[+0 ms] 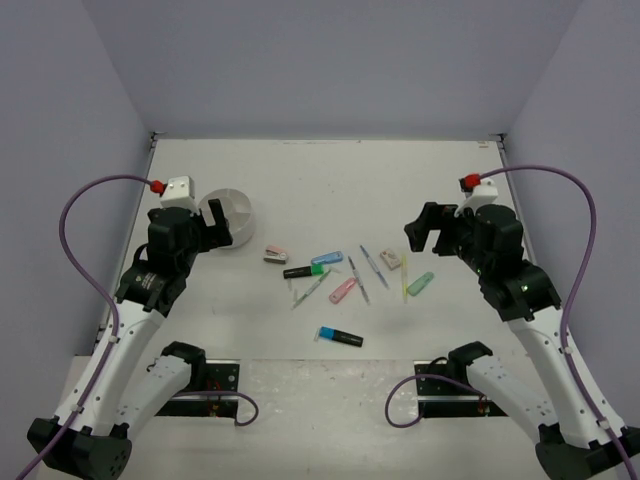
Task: Sort the stationery into containers
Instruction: Pick up the pen from the center of the board.
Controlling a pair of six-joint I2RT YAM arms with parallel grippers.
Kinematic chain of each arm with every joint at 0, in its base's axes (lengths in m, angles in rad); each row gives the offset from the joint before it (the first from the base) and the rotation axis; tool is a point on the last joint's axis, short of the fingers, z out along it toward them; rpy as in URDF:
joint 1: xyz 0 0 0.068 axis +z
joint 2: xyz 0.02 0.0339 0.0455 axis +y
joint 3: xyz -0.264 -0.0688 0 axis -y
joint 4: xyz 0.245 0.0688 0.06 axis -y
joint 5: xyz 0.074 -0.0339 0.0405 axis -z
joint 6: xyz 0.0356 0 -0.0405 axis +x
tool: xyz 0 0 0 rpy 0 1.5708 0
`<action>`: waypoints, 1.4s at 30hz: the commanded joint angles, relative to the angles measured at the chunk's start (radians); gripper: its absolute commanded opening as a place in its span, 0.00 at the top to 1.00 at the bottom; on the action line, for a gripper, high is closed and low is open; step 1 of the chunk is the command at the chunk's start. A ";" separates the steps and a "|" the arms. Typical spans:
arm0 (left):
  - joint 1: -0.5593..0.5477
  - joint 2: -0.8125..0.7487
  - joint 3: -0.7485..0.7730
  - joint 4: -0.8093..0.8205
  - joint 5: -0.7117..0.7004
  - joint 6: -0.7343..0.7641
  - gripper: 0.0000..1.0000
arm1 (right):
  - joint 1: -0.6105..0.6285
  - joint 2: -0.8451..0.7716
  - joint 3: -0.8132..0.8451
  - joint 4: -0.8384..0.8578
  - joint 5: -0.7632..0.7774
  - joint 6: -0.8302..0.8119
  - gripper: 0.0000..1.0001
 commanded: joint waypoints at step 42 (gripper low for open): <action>-0.003 0.016 -0.021 0.033 0.117 0.016 0.00 | 0.231 1.117 0.241 -0.037 0.058 -0.132 0.76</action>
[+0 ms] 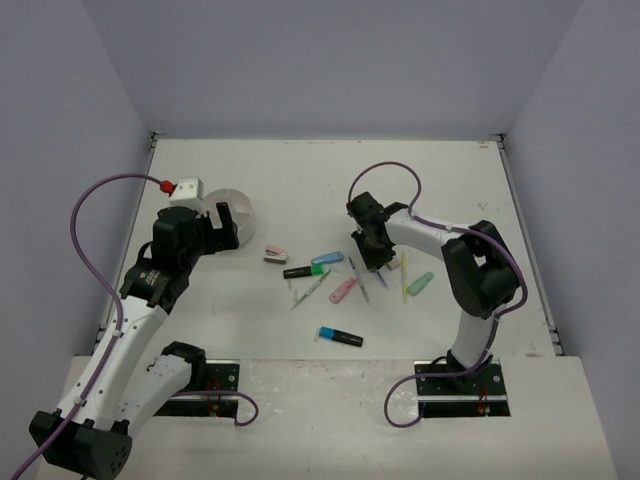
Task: Sort the stationery into containers
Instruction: Pick up the pen from the center of the board.
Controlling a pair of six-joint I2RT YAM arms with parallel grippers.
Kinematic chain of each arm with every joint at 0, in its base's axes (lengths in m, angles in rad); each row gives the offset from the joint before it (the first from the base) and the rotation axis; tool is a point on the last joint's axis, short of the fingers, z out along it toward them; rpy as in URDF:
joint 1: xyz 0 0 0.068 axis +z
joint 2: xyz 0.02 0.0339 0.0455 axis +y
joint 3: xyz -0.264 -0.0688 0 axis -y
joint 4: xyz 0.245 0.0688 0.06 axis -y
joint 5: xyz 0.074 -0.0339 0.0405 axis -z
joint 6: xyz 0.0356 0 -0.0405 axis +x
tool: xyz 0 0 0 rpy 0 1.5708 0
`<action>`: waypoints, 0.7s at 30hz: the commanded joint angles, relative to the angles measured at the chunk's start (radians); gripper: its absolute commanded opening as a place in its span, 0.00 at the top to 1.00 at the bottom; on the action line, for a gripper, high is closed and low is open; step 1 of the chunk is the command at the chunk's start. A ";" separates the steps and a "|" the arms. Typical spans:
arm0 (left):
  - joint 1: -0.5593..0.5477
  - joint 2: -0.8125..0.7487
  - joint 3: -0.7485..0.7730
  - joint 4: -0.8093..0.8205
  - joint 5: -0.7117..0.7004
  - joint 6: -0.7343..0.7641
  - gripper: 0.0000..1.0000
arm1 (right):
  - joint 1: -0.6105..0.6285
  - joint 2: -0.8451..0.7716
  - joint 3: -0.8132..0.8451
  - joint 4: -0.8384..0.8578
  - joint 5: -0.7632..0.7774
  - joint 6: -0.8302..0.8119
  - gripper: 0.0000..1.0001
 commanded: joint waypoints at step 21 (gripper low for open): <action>-0.003 0.056 0.086 -0.034 0.047 -0.057 0.00 | 0.001 -0.492 -0.071 0.034 0.059 0.060 1.00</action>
